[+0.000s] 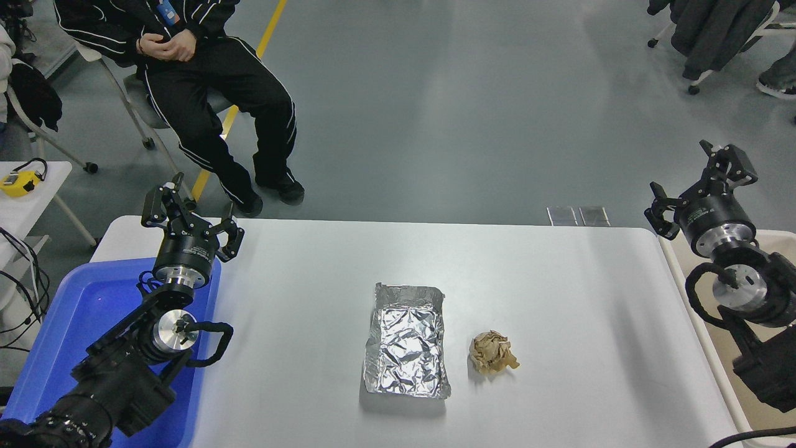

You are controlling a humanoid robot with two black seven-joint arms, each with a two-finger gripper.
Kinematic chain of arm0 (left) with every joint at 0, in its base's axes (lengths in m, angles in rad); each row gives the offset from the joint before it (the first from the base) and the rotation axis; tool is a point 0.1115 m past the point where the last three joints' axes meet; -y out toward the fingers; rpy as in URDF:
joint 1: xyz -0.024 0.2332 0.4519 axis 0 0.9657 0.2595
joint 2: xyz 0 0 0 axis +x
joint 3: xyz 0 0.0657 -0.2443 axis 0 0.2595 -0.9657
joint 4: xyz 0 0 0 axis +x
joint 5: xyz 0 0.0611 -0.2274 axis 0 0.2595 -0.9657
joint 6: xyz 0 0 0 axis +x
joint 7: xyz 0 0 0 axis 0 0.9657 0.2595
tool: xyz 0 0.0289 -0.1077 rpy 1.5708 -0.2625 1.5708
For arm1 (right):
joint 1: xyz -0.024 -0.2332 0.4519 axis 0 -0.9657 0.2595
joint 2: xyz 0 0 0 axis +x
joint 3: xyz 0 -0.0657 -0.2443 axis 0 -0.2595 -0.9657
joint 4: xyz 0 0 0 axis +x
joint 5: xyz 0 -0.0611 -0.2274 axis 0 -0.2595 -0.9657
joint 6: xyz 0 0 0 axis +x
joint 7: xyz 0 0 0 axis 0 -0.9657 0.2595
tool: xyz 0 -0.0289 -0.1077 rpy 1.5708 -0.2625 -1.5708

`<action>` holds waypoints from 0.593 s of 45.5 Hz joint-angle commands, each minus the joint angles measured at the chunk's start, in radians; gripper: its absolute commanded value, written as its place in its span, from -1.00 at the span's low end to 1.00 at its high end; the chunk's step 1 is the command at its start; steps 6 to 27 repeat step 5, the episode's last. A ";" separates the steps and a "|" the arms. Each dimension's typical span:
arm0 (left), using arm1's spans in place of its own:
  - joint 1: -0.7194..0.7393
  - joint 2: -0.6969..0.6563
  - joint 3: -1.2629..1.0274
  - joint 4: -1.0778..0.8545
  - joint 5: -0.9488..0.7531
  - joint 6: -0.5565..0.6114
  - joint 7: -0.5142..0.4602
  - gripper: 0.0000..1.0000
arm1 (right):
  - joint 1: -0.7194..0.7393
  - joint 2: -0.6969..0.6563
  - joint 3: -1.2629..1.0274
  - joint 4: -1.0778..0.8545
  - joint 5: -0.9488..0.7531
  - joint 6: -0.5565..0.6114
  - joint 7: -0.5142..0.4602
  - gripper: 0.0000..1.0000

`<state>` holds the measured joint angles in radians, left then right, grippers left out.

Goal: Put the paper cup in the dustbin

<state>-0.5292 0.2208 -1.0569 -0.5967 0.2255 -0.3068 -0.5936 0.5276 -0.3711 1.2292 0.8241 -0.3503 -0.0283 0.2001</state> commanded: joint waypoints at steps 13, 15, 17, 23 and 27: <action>0.000 0.000 0.000 0.000 0.000 0.000 0.000 1.00 | -0.063 0.040 0.012 0.010 -0.001 0.010 0.044 0.98; 0.000 0.000 0.000 0.000 0.000 0.000 0.000 1.00 | -0.063 0.040 0.012 0.010 -0.001 0.010 0.044 0.98; 0.000 0.000 0.000 0.000 0.000 0.000 0.000 1.00 | -0.063 0.040 0.012 0.010 -0.001 0.010 0.044 0.98; 0.000 0.000 0.000 0.000 0.000 0.000 0.000 1.00 | -0.063 0.040 0.012 0.010 -0.001 0.010 0.044 0.98; 0.000 0.000 0.000 0.000 0.000 0.000 0.000 1.00 | -0.063 0.040 0.012 0.010 -0.001 0.010 0.044 0.98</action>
